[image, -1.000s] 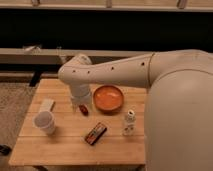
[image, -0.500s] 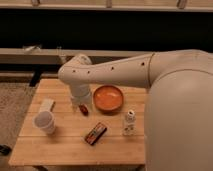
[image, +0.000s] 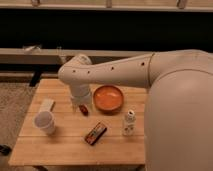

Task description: Place the ceramic cup in the ceramic bowl

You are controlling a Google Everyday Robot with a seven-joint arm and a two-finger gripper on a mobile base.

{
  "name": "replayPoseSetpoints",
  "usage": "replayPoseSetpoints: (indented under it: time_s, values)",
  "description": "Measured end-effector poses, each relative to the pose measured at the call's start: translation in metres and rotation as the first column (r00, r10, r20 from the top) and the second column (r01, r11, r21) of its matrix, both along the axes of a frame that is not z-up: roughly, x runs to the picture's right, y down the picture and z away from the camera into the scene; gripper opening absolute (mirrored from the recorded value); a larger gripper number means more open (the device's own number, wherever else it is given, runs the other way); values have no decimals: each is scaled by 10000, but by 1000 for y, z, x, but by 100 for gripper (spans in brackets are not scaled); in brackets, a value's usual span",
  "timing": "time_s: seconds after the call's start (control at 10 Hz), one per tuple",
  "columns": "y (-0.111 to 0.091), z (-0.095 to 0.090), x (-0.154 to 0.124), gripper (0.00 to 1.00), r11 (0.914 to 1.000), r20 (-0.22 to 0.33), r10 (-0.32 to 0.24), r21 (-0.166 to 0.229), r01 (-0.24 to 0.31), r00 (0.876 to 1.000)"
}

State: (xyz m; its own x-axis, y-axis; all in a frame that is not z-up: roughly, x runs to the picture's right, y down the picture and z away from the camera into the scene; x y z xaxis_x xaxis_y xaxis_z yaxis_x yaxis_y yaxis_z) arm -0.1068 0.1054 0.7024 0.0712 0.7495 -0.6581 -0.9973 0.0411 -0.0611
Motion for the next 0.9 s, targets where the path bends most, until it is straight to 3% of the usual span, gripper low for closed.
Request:
replayPoseSetpoints:
  time_s: [0.6, 0.9]
  values:
    - [0, 0, 0, 65, 10000, 6, 11, -6, -11, 10000]
    - [-1, 4, -23, 65, 9981, 196, -585, 179, 581, 9981]
